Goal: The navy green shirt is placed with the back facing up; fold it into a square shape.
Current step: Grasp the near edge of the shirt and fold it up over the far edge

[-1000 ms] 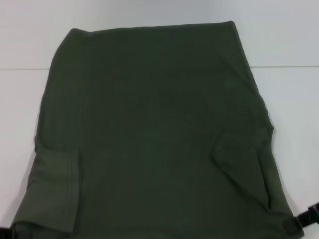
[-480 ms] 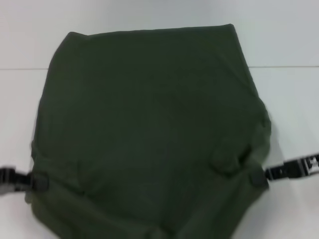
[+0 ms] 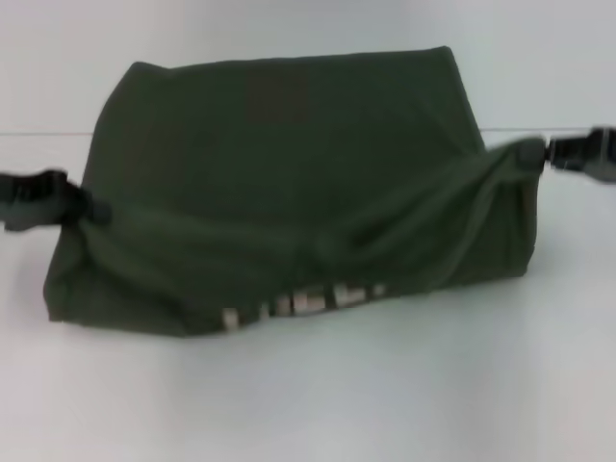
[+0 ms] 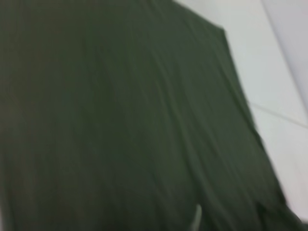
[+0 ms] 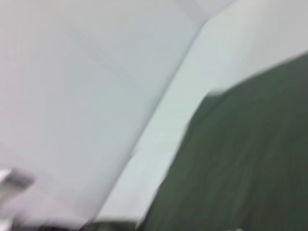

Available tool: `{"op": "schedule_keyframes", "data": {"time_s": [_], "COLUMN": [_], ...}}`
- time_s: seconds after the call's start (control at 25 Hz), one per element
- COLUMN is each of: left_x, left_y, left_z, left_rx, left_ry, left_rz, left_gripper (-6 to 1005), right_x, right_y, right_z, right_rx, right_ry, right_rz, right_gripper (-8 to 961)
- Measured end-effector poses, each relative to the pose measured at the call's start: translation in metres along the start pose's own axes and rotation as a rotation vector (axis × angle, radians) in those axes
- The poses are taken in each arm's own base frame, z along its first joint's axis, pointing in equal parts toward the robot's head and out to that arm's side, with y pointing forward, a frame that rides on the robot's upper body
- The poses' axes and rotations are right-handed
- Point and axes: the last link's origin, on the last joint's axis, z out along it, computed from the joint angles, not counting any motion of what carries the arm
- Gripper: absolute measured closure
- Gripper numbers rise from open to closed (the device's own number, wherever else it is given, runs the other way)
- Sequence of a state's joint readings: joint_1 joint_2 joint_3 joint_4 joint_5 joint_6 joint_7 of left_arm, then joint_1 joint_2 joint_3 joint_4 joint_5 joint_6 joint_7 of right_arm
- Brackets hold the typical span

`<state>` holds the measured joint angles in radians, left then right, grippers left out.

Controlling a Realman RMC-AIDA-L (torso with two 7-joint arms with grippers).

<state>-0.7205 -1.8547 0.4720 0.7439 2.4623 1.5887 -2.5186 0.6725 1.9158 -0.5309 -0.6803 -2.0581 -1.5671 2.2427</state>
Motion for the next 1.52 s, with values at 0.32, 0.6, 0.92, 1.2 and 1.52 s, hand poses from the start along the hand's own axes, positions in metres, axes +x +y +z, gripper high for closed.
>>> {"op": "schedule_keyframes", "data": {"time_s": [0.32, 0.6, 0.92, 1.2, 1.52], "left_x": [0.018, 0.021, 0.043, 0.056, 0.057], "left_y": [-0.004, -0.001, 0.015, 0.023, 0.021], "left_z": [0.058, 0.081, 0.065, 0.075, 0.090], "left_rx": [0.232, 0.342, 0.251, 0.268, 0.314], "left_ry": [0.098, 0.158, 0.262, 0.376, 0.382], "left_rz": [0.034, 0.142, 0.116, 0.156, 0.183], "left_gripper": [952, 952, 951, 951, 950], "right_x": [-0.003, 0.007, -0.020, -0.038, -0.036], "right_y": [-0.035, -0.038, -0.027, -0.022, -0.022], "right_z": [0.076, 0.117, 0.110, 0.108, 0.128], "right_rx": [0.320, 0.490, 0.473, 0.478, 0.539], "right_ry": [-0.101, -0.082, -0.176, -0.264, -0.239], "right_rz": [-0.079, -0.187, -0.174, -0.180, -0.251], "right_gripper": [829, 817, 804, 792, 778]}}
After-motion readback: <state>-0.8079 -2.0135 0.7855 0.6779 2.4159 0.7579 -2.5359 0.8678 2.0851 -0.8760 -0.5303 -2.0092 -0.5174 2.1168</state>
